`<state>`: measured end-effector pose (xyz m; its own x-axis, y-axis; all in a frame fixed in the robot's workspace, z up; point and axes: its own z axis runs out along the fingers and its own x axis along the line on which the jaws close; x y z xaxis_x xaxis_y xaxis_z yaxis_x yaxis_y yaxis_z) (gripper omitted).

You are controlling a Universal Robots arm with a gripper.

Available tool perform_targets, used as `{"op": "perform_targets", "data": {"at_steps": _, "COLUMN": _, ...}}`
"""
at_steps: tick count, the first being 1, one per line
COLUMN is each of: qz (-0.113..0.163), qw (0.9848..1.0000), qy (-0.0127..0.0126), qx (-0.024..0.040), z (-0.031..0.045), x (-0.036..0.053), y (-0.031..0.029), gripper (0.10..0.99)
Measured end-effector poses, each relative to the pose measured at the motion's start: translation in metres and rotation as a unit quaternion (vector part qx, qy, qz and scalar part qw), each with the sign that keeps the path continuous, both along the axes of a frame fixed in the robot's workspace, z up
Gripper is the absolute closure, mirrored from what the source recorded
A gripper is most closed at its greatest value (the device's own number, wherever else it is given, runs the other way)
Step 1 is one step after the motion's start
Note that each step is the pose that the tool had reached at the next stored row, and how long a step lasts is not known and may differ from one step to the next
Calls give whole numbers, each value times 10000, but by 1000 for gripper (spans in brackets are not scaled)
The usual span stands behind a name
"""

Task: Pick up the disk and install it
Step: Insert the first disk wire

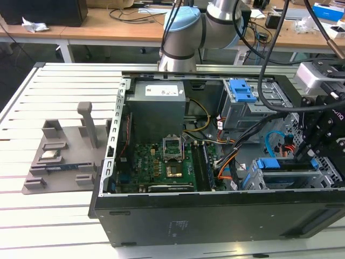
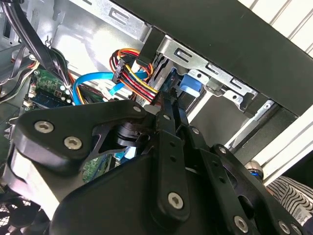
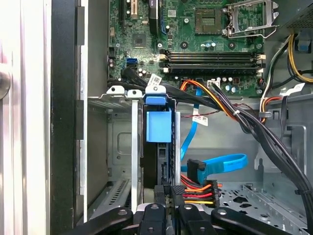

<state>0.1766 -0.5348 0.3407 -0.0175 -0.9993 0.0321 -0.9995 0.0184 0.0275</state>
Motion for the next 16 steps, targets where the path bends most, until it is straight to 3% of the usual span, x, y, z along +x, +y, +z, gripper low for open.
{"op": "perform_targets", "data": {"at_steps": 8, "qz": -1, "qw": 10000, "qy": 4, "qx": 5, "z": -53, "x": 0, "y": -2, "gripper": 910}}
{"op": "perform_targets", "data": {"at_steps": 9, "qz": 0, "qw": 10000, "qy": 3, "qx": 2, "z": -51, "x": 0, "y": -2, "gripper": 847}}
{"op": "perform_targets", "data": {"at_steps": 10, "qz": 0, "qw": 10000, "qy": 3, "qx": 0, "z": -31, "x": 0, "y": -2, "gripper": 847}}
{"op": "perform_targets", "data": {"at_steps": 13, "qz": -1, "qw": 10000, "qy": 3, "qx": 0, "z": 128, "x": 0, "y": 9, "gripper": 847}}
{"op": "perform_targets", "data": {"at_steps": 14, "qz": -1, "qw": 10000, "qy": 3, "qx": -1, "z": 218, "x": 0, "y": 31, "gripper": 847}}
{"op": "perform_targets", "data": {"at_steps": 16, "qz": -1, "qw": 10000, "qy": 3, "qx": 0, "z": 283, "x": 0, "y": 43, "gripper": 859}}
